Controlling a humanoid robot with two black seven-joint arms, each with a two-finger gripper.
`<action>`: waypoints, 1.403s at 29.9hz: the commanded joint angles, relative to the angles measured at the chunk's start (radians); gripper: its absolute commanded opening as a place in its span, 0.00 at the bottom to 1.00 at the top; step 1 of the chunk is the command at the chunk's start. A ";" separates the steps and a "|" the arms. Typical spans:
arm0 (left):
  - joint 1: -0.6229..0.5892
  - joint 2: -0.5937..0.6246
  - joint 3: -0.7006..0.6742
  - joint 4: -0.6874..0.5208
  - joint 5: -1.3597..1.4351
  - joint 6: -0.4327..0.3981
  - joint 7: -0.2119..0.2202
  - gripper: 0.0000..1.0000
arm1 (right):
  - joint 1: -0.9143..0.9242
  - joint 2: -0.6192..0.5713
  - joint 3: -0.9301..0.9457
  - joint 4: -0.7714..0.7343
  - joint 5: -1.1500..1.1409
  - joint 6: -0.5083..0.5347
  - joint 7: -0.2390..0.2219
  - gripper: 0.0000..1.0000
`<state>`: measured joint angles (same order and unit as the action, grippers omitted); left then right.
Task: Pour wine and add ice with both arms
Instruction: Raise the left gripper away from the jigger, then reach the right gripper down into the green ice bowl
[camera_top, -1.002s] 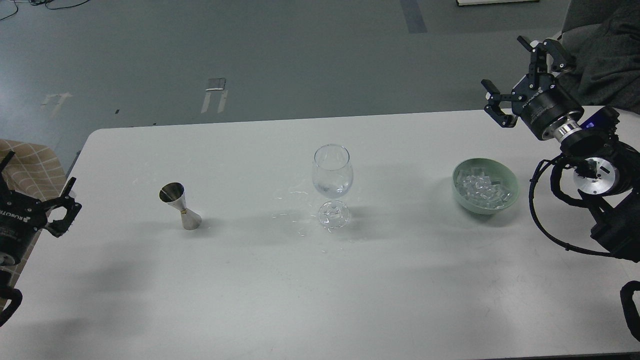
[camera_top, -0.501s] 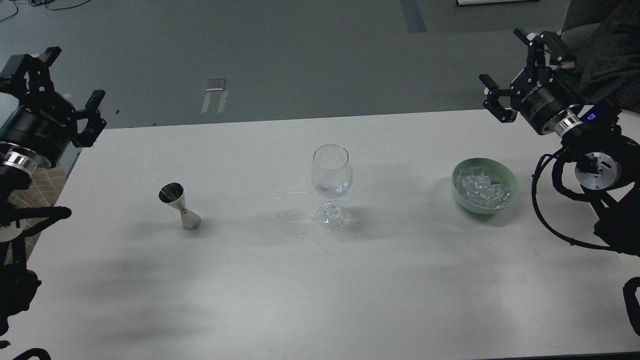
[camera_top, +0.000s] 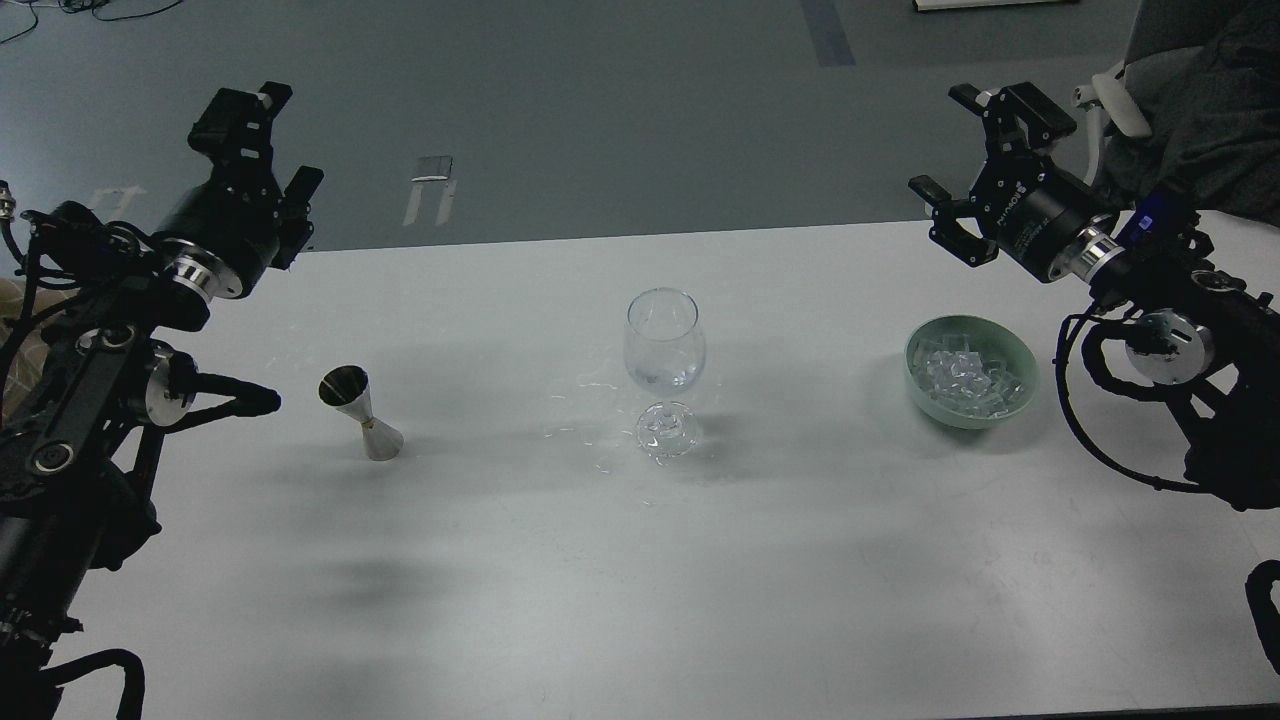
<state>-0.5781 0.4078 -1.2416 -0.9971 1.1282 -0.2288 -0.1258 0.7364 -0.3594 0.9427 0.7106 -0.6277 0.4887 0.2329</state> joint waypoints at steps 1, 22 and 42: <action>-0.011 -0.006 -0.004 0.000 -0.027 0.002 -0.003 0.98 | -0.002 -0.026 -0.024 0.024 -0.075 0.000 0.000 1.00; -0.025 -0.067 -0.002 -0.003 -0.285 0.006 0.058 0.98 | -0.143 -0.498 -0.142 0.478 -0.927 -0.245 0.009 1.00; -0.017 -0.090 0.001 -0.012 -0.283 0.005 0.058 0.98 | -0.279 -0.354 -0.156 0.451 -1.323 -0.341 0.009 0.63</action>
<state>-0.5955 0.3179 -1.2409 -1.0092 0.8453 -0.2240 -0.0675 0.4624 -0.7349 0.7918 1.1728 -1.9257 0.1457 0.2422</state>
